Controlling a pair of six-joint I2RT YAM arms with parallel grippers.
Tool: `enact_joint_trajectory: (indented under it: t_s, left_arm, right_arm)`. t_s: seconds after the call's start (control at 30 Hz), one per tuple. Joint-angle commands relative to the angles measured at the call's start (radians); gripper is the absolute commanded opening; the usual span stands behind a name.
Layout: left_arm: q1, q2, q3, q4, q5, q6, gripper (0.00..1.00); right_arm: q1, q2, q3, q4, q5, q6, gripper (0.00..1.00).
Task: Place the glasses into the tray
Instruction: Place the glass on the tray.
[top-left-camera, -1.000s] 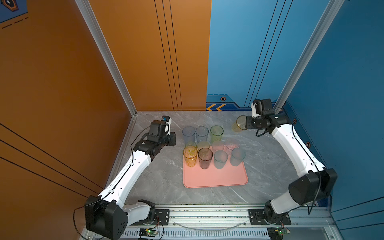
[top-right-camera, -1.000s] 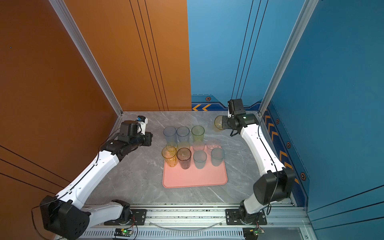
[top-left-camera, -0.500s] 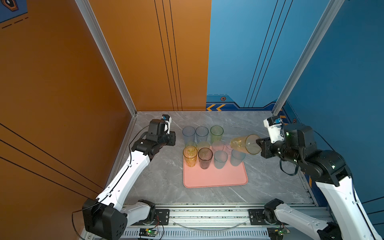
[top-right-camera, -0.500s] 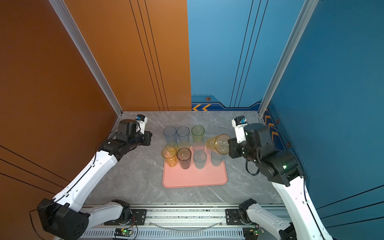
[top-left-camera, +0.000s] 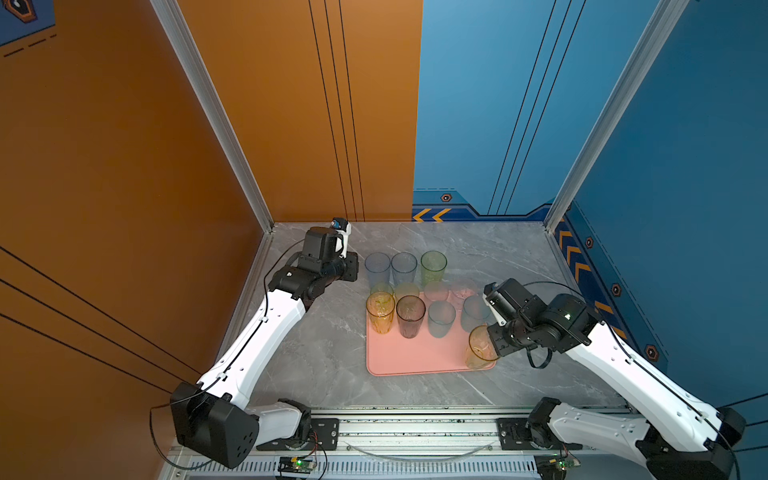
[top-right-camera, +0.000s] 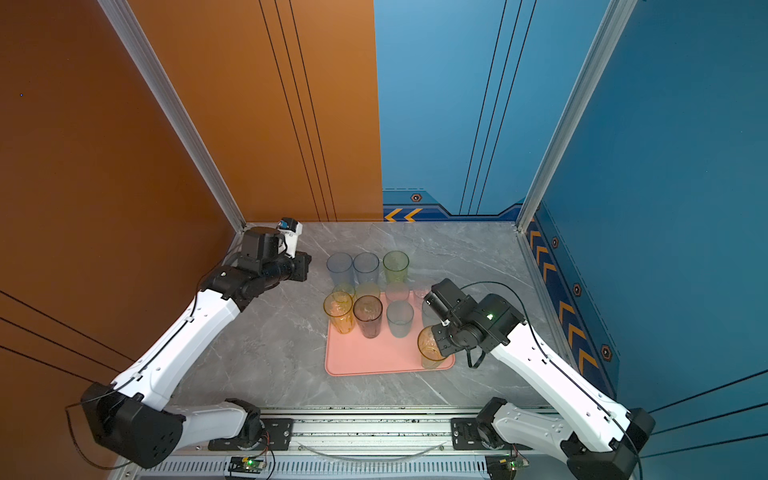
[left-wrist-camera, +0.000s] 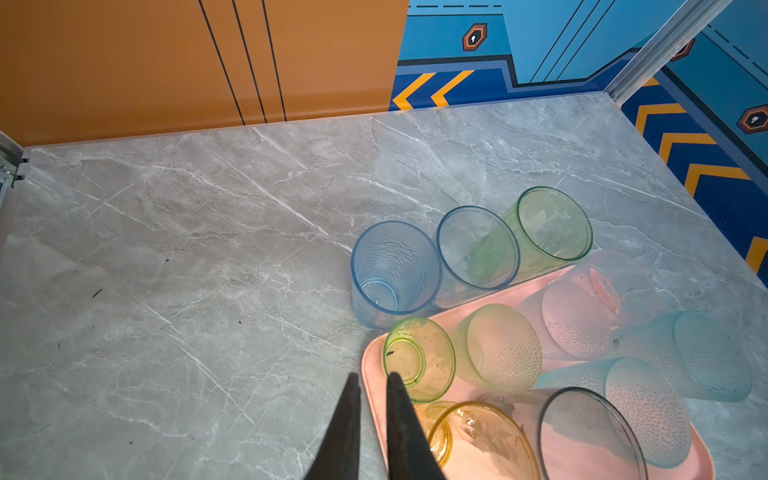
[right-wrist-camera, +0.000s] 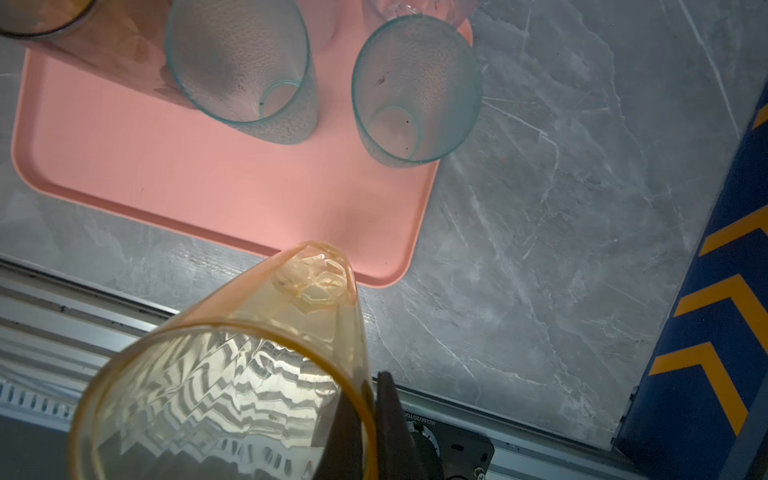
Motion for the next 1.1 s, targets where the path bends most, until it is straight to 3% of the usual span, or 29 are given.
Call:
enact_joint_trajectory:
  t_s: [0.0, 0.33, 1.07]
  left_arm:
    - [-0.011, 0.019, 0.031, -0.029, 0.021, 0.013, 0.15]
    - [-0.016, 0.062, 0.049, -0.042, 0.024, 0.023, 0.15]
    - [-0.016, 0.114, 0.077, -0.047, 0.026, 0.033, 0.15]
  right_arm:
    - [-0.013, 0.015, -0.015, 0.02, 0.071, 0.042, 0.0]
    - [-0.135, 0.09, -0.071, 0.091, 0.045, 0.011, 0.0]
    - [-0.229, 0.153, -0.157, 0.205, -0.002, 0.038, 0.0]
